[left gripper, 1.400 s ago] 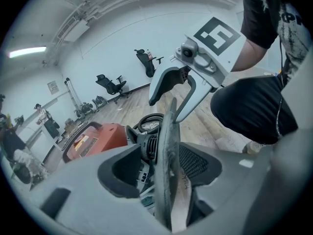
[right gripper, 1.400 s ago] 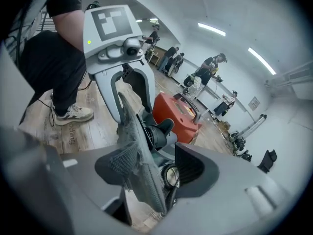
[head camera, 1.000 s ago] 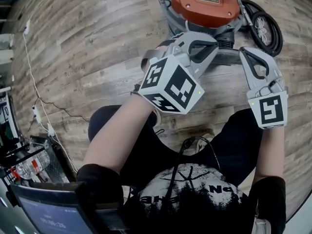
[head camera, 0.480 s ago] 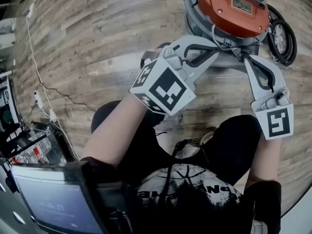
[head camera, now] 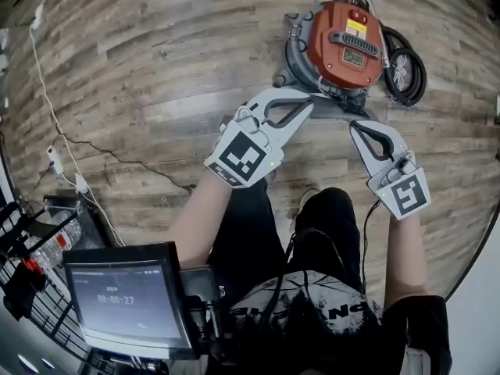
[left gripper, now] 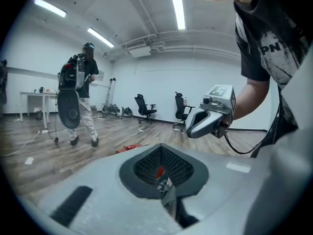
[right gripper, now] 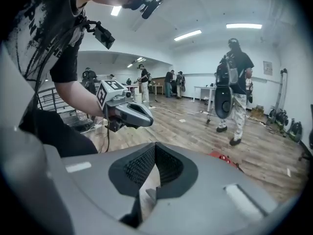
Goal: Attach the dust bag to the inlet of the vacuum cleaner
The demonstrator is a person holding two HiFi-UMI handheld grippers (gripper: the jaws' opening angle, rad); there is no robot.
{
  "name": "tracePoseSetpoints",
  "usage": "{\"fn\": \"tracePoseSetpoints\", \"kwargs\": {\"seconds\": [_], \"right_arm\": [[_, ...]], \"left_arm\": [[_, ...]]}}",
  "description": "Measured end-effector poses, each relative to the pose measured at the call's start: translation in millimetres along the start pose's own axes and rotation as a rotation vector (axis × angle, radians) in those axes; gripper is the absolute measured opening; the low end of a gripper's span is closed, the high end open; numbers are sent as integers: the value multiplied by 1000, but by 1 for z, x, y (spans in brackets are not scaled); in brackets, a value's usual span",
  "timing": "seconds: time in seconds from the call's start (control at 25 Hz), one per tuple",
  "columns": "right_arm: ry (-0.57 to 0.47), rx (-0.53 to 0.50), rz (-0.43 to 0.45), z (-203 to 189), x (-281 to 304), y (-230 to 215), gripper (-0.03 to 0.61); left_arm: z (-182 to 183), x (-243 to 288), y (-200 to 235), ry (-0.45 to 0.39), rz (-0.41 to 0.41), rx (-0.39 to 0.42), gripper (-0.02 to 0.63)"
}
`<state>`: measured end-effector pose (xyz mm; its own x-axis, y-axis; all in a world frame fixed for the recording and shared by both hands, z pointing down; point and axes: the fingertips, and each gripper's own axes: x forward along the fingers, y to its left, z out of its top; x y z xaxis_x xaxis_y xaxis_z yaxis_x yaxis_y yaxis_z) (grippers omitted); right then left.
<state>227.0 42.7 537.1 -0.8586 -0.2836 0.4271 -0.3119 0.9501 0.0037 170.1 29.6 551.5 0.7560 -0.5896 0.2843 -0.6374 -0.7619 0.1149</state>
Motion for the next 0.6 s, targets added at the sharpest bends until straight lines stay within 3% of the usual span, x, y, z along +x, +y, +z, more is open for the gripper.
{"fn": "tracePoseSetpoints", "kwargs": {"seconds": [0.12,0.4,0.6], "right_arm": [[17,-21,50,73,2,13,6],[87,-183,162,223,23,43,6],[67,-169,141,303,41,60,6]], "left_arm": [[49,-52,13,5,46,-44,2],[161,-169,34,2,116,-149,2],[220,-228,53,2,115,-101,2]]}}
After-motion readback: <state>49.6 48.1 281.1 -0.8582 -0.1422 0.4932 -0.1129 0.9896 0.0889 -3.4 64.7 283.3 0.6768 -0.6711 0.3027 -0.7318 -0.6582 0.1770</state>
